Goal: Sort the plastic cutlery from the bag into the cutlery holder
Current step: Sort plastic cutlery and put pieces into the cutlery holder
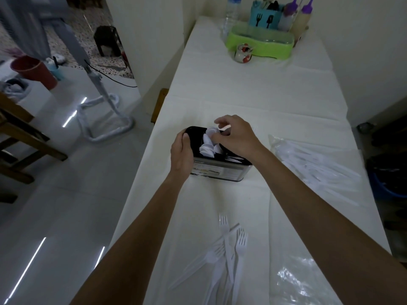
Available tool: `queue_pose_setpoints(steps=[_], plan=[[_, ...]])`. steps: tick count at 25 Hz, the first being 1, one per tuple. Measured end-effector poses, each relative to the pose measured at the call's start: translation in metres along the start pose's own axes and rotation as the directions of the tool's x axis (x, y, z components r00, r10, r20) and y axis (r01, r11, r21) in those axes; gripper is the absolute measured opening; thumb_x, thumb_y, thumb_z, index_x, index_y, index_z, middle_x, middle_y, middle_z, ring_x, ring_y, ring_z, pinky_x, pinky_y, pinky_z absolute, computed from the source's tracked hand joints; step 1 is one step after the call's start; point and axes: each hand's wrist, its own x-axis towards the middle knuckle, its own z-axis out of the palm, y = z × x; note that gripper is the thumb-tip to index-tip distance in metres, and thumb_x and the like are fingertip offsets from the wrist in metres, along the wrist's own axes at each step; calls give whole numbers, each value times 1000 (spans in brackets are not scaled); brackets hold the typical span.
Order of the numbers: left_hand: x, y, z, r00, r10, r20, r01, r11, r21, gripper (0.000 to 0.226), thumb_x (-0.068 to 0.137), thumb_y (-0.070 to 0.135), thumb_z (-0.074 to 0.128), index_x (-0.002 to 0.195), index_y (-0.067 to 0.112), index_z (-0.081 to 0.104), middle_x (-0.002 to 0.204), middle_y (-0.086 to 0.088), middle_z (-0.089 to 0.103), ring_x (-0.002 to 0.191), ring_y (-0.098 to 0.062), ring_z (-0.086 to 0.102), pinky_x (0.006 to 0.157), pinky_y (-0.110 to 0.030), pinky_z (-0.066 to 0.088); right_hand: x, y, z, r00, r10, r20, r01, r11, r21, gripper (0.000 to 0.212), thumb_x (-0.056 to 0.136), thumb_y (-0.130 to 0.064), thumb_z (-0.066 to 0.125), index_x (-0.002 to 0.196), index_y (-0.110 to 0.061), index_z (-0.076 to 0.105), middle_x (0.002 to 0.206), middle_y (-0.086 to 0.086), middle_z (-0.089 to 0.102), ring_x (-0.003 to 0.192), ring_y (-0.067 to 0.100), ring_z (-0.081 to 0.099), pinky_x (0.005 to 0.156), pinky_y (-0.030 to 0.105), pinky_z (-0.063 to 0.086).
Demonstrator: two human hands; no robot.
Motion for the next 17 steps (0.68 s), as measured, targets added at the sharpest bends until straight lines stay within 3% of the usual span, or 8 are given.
queue_pose_setpoints(steps=[2,4,7,10,13,17], plan=[[0,-1,-1,1000,-5,12,5,1000,-22,36,102,17,28,126,2,51,117,-12,59,101,-14,54,71,1,43,-8,2,1,991,-118,-54,118,993,-6,39,87,-23,63,123,-9,56,120,6,56,95,14,58,80,12,46],[0,1,-1,1000,-4,15,5,999,-44,35,102,16,28,124,2,52,111,-8,59,97,-12,56,69,0,44,-16,4,6,971,-238,-23,237,971,-33,39,93,-23,56,128,-6,53,126,9,56,109,17,57,93,21,43],[-1,3,-1,1000,-2,15,3,999,-50,35,102,14,28,122,2,54,106,-4,58,89,-6,56,67,0,43,-23,11,14,948,-306,90,317,938,-139,38,98,-21,46,129,1,51,130,16,57,120,24,53,95,14,33],[2,4,-4,998,-29,51,29,1000,-5,36,102,17,28,124,3,53,113,-7,60,100,-16,57,77,-7,44,-28,5,10,946,-310,94,320,940,-119,38,101,-22,40,121,7,54,125,23,59,119,31,53,100,27,38],[-2,2,-18,990,-70,123,71,997,-1,37,103,23,29,126,7,53,119,-8,59,107,-18,55,87,-22,42,-50,-3,-6,961,-270,-56,266,962,-63,43,100,-26,41,134,-1,48,137,11,53,127,19,48,103,17,31],[-61,-34,-39,992,-108,57,110,994,-26,33,100,31,35,121,15,56,121,0,58,114,-16,54,96,-30,42,-126,19,-14,927,-209,-310,243,967,73,35,98,-19,45,128,-5,54,119,-1,60,108,4,54,93,10,39]])
